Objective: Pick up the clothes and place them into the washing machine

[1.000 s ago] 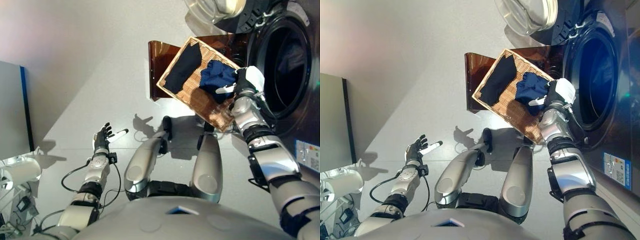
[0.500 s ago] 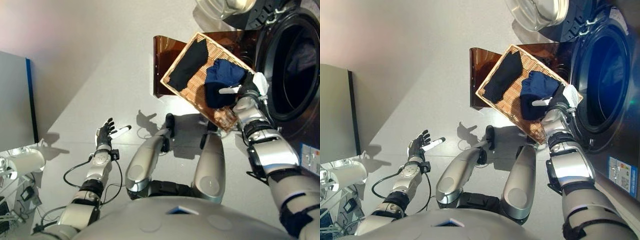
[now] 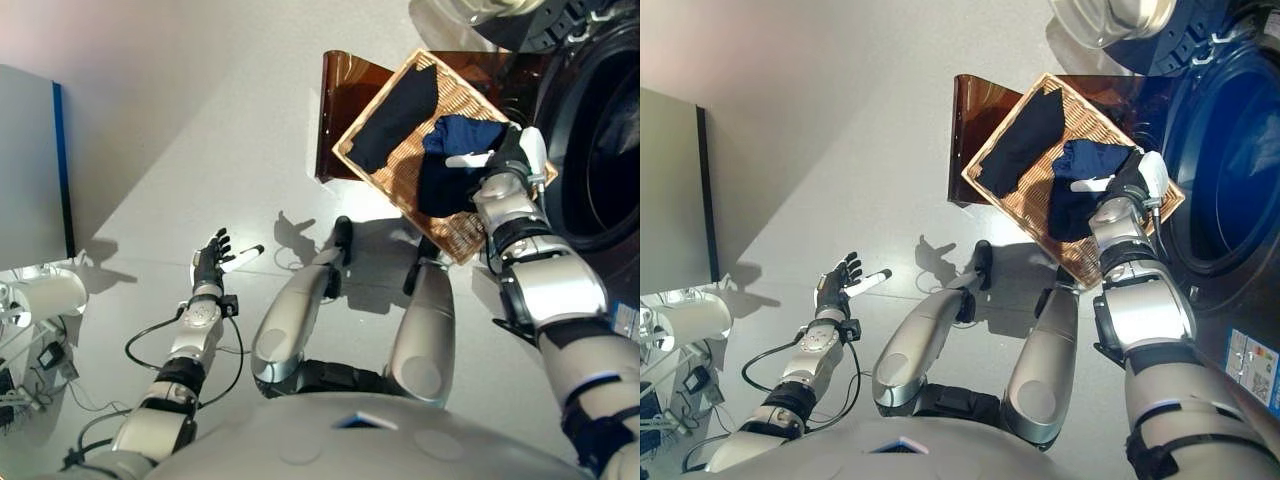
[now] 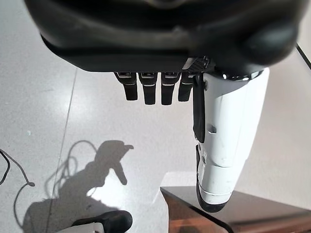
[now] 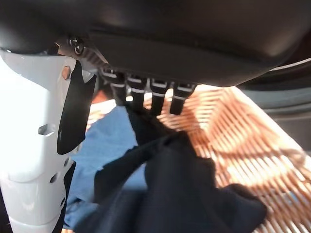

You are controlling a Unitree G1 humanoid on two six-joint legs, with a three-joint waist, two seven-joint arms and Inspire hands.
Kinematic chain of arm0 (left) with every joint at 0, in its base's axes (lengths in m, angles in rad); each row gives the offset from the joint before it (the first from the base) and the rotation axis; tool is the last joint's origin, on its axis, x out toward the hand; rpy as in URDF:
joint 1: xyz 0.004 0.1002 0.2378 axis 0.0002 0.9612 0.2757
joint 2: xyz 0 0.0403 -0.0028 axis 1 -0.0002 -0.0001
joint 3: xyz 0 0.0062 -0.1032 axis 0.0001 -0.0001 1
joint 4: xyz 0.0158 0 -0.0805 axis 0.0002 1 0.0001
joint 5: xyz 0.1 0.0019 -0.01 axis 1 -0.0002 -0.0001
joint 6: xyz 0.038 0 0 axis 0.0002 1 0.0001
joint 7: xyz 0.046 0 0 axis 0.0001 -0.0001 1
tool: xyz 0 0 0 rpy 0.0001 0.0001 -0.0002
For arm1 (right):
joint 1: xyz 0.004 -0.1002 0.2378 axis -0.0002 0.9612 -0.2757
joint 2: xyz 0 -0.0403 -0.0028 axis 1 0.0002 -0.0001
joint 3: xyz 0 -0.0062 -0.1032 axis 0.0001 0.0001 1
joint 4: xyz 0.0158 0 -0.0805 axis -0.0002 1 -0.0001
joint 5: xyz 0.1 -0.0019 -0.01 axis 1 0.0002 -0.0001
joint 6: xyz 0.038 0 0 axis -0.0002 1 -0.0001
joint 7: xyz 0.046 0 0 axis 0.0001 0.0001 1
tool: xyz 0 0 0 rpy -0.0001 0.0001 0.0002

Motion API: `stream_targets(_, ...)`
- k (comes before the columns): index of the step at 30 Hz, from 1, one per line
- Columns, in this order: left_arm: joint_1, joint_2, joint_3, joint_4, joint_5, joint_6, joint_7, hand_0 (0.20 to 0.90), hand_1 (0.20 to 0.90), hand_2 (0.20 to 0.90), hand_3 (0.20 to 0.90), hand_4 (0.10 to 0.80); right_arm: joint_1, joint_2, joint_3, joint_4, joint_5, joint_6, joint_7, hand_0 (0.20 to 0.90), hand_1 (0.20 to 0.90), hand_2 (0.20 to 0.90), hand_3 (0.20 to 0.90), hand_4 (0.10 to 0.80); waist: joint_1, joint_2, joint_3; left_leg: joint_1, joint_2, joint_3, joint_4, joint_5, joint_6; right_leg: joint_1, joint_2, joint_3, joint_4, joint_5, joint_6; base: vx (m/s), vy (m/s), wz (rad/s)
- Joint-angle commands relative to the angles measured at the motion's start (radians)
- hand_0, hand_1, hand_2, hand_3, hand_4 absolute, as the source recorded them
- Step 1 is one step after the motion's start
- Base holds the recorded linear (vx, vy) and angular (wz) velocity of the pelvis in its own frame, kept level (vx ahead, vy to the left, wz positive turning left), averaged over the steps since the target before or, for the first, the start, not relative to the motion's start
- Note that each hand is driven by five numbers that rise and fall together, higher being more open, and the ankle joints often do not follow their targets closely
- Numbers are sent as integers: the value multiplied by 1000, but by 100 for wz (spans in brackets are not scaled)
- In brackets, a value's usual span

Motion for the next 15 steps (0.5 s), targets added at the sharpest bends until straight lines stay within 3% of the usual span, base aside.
stream_targets(1,30,124,-12,-41,-19,-57,31,900,900,900,900,800,-88,-30,27,40,2,-34,-6,900,900,900,900,800,33,0,-49,-109,-39,-4,48,-4,-46,-10,-41,23,-65,74,22,-6,8,15)
stream_targets(11,19,135,-14,-73,-29,-56,21,900,900,900,900,800,-121,-62,45,97,-34,-14,30,900,900,900,900,800,47,7,-36,-150,-45,0,72,-8,-43,-48,-48,29,-45,71,21,-16,11,5)
stream_targets(15,28,144,-3,-114,-39,-56,11,900,900,900,900,800,-127,-74,49,104,-59,-7,31,900,900,900,900,800,46,11,-22,-203,-42,8,160,-37,-38,-92,-45,45,32,40,9,-35,4,7)
